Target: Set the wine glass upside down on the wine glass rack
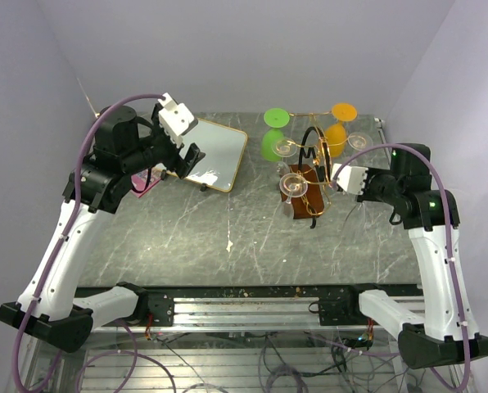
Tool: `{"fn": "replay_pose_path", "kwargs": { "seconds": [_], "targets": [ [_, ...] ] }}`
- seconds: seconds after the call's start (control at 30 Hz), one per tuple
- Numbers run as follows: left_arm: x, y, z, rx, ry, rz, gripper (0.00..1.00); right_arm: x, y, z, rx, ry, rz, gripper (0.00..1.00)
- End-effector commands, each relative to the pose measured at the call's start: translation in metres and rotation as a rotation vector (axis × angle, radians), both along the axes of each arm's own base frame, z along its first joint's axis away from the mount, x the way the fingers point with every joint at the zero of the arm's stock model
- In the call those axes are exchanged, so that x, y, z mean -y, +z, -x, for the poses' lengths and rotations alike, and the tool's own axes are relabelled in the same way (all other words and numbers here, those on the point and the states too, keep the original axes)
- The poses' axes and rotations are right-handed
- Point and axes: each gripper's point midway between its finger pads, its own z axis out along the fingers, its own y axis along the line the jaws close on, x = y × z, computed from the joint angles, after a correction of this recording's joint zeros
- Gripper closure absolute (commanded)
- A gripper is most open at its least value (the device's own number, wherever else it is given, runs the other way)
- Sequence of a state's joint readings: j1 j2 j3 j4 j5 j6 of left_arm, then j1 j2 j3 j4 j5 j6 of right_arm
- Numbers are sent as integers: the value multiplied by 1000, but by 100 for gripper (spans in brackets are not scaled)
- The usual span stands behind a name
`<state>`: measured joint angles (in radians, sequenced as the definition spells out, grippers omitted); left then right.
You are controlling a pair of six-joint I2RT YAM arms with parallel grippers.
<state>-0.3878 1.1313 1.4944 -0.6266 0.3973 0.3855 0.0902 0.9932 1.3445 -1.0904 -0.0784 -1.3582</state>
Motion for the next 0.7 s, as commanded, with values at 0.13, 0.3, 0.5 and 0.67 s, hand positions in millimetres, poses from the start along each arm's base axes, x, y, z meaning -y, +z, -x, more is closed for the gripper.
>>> {"fn": "replay_pose_path", "kwargs": {
  "seconds": [0.13, 0.3, 0.5, 0.67],
  "targets": [
    [3, 2, 7, 15, -34, 1, 11, -1, -5, 6, -2, -10, -45, 96],
    [3, 1, 8, 15, -36, 0, 11, 0, -8, 9, -14, -19, -53, 91],
    [3, 1, 9, 16, -39, -1, 11, -2, -9, 11, -18, -17, -64, 88],
    [3, 0, 9, 14, -42, -1, 11, -2, -7, 12, -18, -16, -71, 85]
  ]
}}
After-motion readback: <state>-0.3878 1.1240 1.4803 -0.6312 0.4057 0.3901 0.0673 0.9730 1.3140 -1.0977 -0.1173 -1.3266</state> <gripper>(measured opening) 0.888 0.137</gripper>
